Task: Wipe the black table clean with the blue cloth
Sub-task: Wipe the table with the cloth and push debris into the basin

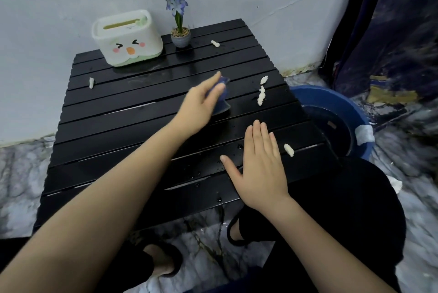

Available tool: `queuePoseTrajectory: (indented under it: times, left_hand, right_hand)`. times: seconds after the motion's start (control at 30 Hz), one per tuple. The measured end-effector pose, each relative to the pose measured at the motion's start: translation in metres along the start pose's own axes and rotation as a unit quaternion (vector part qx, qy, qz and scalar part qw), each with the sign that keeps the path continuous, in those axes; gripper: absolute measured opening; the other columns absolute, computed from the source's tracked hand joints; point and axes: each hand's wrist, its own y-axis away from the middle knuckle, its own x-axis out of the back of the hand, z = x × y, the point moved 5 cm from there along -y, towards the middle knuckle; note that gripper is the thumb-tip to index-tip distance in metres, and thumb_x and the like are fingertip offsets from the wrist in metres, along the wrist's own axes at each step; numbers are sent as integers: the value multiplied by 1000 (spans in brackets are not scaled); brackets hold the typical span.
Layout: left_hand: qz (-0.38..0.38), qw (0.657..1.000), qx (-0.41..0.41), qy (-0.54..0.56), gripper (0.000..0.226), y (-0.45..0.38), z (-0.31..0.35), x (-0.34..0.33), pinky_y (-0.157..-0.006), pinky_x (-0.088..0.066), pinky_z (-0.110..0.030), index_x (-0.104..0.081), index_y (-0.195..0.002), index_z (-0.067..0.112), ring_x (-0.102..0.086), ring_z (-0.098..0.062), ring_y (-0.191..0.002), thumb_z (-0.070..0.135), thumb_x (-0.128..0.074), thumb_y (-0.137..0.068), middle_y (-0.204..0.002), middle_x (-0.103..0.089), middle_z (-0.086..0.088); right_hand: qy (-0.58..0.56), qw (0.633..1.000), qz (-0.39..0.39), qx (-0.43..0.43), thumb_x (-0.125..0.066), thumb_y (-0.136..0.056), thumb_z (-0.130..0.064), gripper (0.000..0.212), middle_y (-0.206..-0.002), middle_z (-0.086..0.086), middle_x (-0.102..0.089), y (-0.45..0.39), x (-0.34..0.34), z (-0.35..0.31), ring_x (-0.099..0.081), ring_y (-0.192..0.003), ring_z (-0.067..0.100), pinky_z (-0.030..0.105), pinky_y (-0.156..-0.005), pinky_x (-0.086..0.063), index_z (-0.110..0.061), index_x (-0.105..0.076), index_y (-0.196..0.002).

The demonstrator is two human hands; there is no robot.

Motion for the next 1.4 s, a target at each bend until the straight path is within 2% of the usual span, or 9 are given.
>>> queuePoseTrajectory:
  times: [0.2, 0.27, 0.37, 0.57, 0.93, 1.1, 1.23, 1.33, 1.4]
  left_hand:
    - [-16, 991, -38, -127, 54, 118, -27, 98, -108, -27, -2, -38, -153, 25, -42, 14, -132, 32, -50, -100, -145, -48, 20]
    - [-52, 980, -44, -185, 58, 163, -43, 111, -114, -23, -7, -29, -156, 28, -35, 6, -142, 36, -49, -102, -154, -38, 18]
    - [-114, 948, -42, -293, 71, 199, -67, 105, -126, -11, -32, -13, -159, 24, -10, -12, -155, 52, -38, -99, -167, -13, 10]
    - [-139, 927, -65, -343, 67, 173, -54, 53, -126, -11, -38, -16, -159, 15, -5, -18, -156, 51, -24, -104, -168, -10, 2]
    - [-164, 935, -132, -286, 56, 86, 11, -58, -126, -12, -36, -27, -156, 7, -16, -27, -154, 34, -35, -107, -164, -24, -10]
    - [-153, 963, -96, -199, 52, 79, 16, -59, -124, -13, -27, -33, -154, 7, -22, -24, -152, 27, -41, -106, -161, -32, -9]
    - [-68, 997, -6, -34, 46, 88, 15, -19, -116, -20, -13, -43, -149, 9, -33, -14, -147, 22, -47, -105, -153, -44, -7]
    - [-35, 999, -7, -39, 50, 115, 2, 27, -118, -22, -12, -43, -150, 14, -34, -6, -145, 30, -46, -103, -153, -44, 1]
    - [-79, 993, -19, -84, 56, 145, -13, 50, -121, -16, -15, -34, -154, 23, -24, 0, -148, 41, -42, -102, -159, -34, 9]
  right_hand:
    - [11, 1000, -6, -1, -20, -98, -67, 91, -165, 22, -6, 0, 0, 0, 0, -154, 30, 45, -126, -4, 3, -12, -155]
    - [18, 1000, -3, -1, -21, -98, -66, 91, -164, 22, -9, 1, 1, 0, -2, -154, 31, 45, -126, -6, 4, -15, -155]
    - [23, 1000, -2, -2, -21, -98, -66, 91, -164, 23, -10, 1, 1, 0, -4, -154, 32, 45, -126, -6, 5, -16, -154]
    - [23, 1000, -5, -1, -23, -100, -63, 87, -164, 23, -9, 0, 2, -1, -4, -154, 32, 45, -125, -6, 5, -15, -154]
    - [-59, 997, 46, 9, -32, -105, -28, 59, -164, 19, -14, 6, 28, 13, -7, -154, 29, 46, -125, -7, 2, -21, -154]
    - [-54, 993, 97, -32, -35, -104, -39, 66, -166, 14, -13, 19, 58, 59, -4, -155, 24, 43, -126, -1, -2, -18, -156]
    - [-61, 995, 45, -69, -36, -97, -66, 89, -167, 11, -2, 31, 60, 106, 5, -154, 19, 42, -125, 3, -6, -8, -158]
    - [-86, 991, -18, -97, -34, -81, -87, 114, -168, 8, 5, 40, 47, 132, 11, -153, 17, 43, -125, 2, -10, -1, -158]
    - [-104, 989, -39, -103, -35, -73, -94, 124, -168, 5, 7, 45, 38, 140, 12, -153, 15, 43, -125, 0, -12, 4, -158]
